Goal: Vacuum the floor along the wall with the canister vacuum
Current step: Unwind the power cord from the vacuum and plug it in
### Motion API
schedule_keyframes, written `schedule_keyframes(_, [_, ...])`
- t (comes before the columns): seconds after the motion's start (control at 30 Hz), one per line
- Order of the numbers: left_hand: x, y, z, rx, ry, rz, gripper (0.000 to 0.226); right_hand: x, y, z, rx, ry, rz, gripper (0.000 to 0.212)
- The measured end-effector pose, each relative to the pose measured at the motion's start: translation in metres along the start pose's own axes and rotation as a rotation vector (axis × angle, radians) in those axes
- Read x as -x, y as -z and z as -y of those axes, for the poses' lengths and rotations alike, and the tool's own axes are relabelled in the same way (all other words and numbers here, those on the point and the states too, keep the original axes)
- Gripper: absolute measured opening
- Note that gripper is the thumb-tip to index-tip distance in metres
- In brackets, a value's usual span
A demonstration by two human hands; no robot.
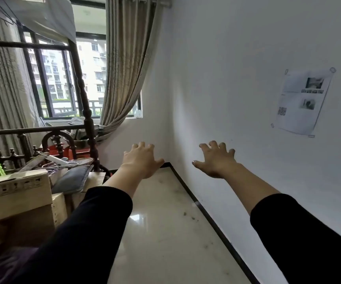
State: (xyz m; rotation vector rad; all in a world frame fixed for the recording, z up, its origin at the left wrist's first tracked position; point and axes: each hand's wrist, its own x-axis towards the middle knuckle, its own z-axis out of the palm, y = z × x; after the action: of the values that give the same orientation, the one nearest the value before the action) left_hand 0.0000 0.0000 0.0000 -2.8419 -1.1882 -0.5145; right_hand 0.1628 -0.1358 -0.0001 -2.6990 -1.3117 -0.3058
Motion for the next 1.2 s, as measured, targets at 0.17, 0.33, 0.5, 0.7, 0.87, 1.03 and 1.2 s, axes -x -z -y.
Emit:
schedule_keyframes(0.17, [-0.059,-0.03,0.002,-0.005,-0.005,0.021,0.062,-0.058,-0.023,-0.003,0.01,0.019,0.009,0.067])
schedule_keyframes(0.33, [-0.146,-0.068,-0.003,-0.012,-0.002,0.025,0.062,-0.149,-0.05,-0.015,0.042,0.026,0.031,0.067])
schedule_keyframes(0.5, [-0.256,-0.094,-0.003,0.016,0.037,0.002,0.062,-0.264,-0.07,-0.028,0.037,0.061,0.045,0.065])
schedule_keyframes(0.7, [-0.372,-0.143,0.016,0.007,0.054,0.038,0.06,-0.394,-0.113,-0.022,0.01,0.095,0.09,0.064])
schedule_keyframes(0.87, [-0.472,-0.195,0.055,-0.008,0.093,0.084,0.062,-0.501,-0.166,0.007,-0.019,0.139,0.081,0.064])
schedule_keyframes(1.03, [-0.584,-0.252,0.116,-0.049,0.095,0.056,0.058,-0.625,-0.224,0.052,-0.067,0.133,0.067,0.064])
schedule_keyframes(1.2, [-0.686,-0.304,0.176,-0.07,0.073,0.095,0.05,-0.74,-0.278,0.109,-0.074,0.114,0.122,0.064])
